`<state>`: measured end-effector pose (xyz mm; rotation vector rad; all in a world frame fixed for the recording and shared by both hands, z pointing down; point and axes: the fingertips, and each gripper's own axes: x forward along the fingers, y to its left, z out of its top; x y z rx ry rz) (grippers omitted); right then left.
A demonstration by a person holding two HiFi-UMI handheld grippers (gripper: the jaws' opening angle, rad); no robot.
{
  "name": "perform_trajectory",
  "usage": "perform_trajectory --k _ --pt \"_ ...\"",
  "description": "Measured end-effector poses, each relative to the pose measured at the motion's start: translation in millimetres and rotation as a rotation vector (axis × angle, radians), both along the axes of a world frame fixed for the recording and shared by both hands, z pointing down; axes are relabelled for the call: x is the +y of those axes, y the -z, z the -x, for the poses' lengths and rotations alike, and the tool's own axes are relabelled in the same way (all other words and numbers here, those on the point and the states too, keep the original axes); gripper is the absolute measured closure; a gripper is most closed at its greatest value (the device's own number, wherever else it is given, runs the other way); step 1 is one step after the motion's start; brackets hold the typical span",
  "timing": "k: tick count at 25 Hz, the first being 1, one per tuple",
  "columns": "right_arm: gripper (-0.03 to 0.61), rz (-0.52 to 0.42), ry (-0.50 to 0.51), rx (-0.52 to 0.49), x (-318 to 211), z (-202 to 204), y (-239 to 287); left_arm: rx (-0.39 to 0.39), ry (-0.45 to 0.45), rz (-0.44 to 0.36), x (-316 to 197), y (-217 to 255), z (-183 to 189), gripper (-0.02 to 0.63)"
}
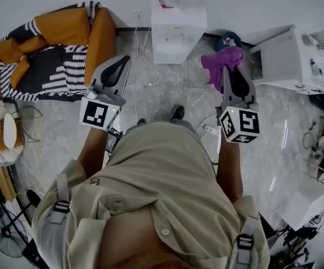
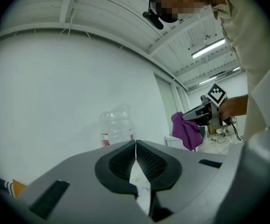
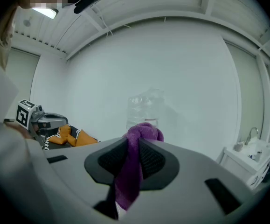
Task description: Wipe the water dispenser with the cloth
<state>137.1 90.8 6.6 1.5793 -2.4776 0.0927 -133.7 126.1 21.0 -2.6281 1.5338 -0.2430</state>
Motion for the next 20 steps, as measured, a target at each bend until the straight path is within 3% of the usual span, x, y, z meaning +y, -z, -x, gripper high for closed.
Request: perform_trajectory --k 8,14,20 --pt "0.499 0.007 0.105 -0.025 -52.0 -26.6 -10.7 0.020 0.108 -0.069 -23.3 11.5 -34.8 0.592" --pt "0.499 0.026 0.176 -0.039 -80.4 -40.5 -22.4 -0.037 0.180 0.017 -25.9 -2.1 -52.1 0.592" --pt "0.499 0.033 0.225 -0.057 -101.9 -49.0 -31.1 -0.057 0.215 0.033 -35.8 -7.4 -69.2 0.592"
